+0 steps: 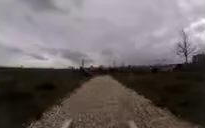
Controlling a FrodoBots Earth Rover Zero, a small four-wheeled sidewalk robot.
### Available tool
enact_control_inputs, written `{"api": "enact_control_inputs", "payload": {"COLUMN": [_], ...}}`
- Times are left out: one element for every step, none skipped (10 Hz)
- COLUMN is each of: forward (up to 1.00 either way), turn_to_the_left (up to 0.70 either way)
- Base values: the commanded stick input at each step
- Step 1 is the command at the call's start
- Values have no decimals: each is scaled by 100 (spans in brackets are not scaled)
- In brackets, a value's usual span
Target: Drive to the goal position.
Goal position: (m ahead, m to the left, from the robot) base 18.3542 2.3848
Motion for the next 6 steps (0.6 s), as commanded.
{"api": "enact_control_inputs", "payload": {"forward": [70, 70, 70, 70, 70, 70], "turn_to_the_left": [-35, -35, -35, -30, 0, 0]}}
